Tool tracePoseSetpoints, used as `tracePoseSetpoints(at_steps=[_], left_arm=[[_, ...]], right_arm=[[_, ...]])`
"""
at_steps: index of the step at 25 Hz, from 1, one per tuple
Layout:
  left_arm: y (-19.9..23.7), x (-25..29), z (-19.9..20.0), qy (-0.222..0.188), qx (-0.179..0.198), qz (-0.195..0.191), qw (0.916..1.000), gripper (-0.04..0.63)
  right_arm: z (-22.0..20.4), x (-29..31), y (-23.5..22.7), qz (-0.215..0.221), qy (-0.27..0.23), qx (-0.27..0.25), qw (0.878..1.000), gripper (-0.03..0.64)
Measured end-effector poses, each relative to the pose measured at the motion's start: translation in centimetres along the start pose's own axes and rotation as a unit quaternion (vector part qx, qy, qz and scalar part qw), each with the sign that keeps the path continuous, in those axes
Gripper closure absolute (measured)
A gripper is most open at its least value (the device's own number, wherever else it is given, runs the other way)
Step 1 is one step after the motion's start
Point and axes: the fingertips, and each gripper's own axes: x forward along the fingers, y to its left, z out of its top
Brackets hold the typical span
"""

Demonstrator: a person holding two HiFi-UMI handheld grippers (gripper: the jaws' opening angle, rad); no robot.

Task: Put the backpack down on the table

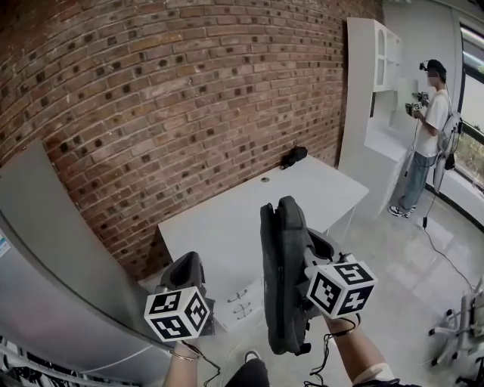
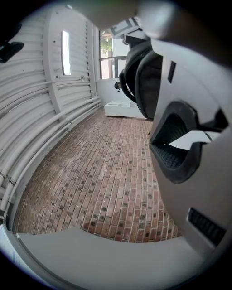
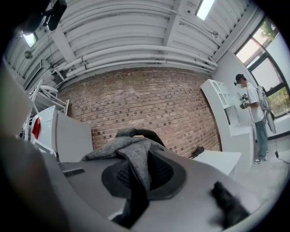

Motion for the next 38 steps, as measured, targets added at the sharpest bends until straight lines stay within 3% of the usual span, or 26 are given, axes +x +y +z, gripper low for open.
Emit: tracePoseSetpoints(at_steps=[8, 25, 38], left_arm=[[1.4, 6.2, 2.3, -0.034, -0.014, -0.022, 0.9991, 0.583], [6.6, 18.7, 4.5, -0.040, -0.023, -0.026, 0.9986, 0.583], [12.5, 23.6, 3.2, -0.023, -0.039, 0.011, 0.9989, 0.583]], right_arm=[[2.3, 4.8, -1.4, -0.001, -0.002, -0.010, 1.000, 0.574], [5.3, 19.1, -2.2, 0.026, -0.005, -0.061, 0.998, 0.574], [4.5, 27.6, -2.6, 0.048, -0.008, -0.041, 0.998, 0.574]])
